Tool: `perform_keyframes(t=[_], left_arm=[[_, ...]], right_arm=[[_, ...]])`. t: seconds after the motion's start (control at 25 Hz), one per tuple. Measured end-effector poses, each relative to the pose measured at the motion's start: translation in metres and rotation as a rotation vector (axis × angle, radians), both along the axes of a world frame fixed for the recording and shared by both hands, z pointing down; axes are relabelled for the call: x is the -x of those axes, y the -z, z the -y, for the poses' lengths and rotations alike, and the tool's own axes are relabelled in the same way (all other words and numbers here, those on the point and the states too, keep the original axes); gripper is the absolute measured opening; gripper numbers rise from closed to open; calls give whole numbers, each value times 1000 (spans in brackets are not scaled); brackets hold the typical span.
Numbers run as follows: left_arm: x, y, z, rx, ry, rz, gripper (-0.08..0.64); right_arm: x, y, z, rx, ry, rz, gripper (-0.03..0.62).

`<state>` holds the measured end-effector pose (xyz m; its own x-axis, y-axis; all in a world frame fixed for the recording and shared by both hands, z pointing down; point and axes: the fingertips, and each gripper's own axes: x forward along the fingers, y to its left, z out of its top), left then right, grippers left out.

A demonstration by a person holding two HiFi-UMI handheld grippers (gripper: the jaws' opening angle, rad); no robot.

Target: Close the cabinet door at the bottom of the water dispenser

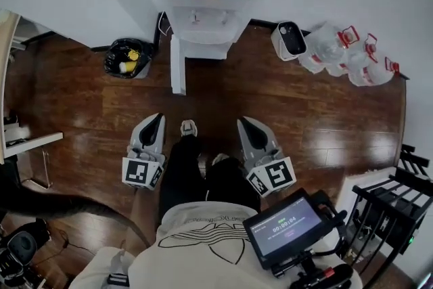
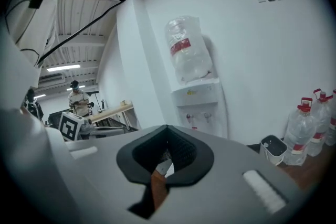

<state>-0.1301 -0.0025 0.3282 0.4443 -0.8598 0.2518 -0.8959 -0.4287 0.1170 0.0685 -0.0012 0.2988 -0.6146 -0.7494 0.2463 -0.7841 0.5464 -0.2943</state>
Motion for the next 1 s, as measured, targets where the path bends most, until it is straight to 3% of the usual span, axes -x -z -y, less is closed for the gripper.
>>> perform_keyframes(t=[0.28,0.44,0.68,0.8,1.0], left_arm=[[53,-147,1,24,66,143,17],[59,-208,10,35,56,149,18],[46,-293,31,2,21,119,17],[54,-336,41,-13,40,142,17],[56,-371,51,-47,88,94,16]], right_arm=[[-17,-140,36,-51,-43,-36,2],[-41,-206,47,-35,-102,-57,2],[-57,-274,47,-58,-116,-119,3],[-56,-308,48,-77,-115,-153,2],[-55,-349,52,-107,-126,-179,2]])
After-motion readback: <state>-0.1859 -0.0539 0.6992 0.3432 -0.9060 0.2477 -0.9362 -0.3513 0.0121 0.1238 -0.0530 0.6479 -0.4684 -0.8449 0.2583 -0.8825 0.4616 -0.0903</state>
